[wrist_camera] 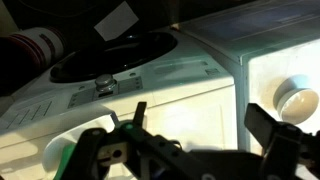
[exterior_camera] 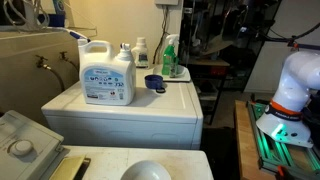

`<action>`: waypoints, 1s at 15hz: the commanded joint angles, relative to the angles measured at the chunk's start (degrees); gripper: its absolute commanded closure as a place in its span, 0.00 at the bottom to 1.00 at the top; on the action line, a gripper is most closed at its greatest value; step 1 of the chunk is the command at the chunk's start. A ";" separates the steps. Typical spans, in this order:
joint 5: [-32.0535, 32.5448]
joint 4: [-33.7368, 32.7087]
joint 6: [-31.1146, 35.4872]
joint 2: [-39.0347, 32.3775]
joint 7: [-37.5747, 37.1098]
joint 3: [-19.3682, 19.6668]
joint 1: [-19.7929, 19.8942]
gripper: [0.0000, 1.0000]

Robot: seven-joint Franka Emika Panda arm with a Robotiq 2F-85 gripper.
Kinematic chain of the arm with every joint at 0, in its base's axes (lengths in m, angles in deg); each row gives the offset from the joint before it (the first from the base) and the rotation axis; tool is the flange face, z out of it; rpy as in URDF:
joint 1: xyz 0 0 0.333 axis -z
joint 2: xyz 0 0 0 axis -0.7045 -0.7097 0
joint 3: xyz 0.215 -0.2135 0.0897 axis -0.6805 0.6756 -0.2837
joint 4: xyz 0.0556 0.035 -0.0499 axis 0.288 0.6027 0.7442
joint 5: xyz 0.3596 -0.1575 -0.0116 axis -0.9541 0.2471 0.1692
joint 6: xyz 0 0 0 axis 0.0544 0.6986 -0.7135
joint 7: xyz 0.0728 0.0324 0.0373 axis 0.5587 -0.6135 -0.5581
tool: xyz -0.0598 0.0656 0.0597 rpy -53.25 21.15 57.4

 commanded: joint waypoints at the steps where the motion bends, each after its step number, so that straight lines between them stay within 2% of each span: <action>1: -0.22 -0.19 -0.19 -0.11 0.27 -0.26 0.46 0.00; 4: -0.22 -0.19 -0.19 -0.11 0.27 -0.26 0.46 0.00; 8: -0.16 -0.55 18.46 -6.77 -7.36 -2.08 4.01 0.00; 11: 2.99 -2.25 31.08 -16.15 -13.16 -4.73 7.15 0.00; 13: 6.82 -4.70 33.92 -23.07 -18.50 -7.43 10.11 0.00; 15: 10.76 -7.25 32.77 -28.86 -23.63 -9.27 12.01 0.00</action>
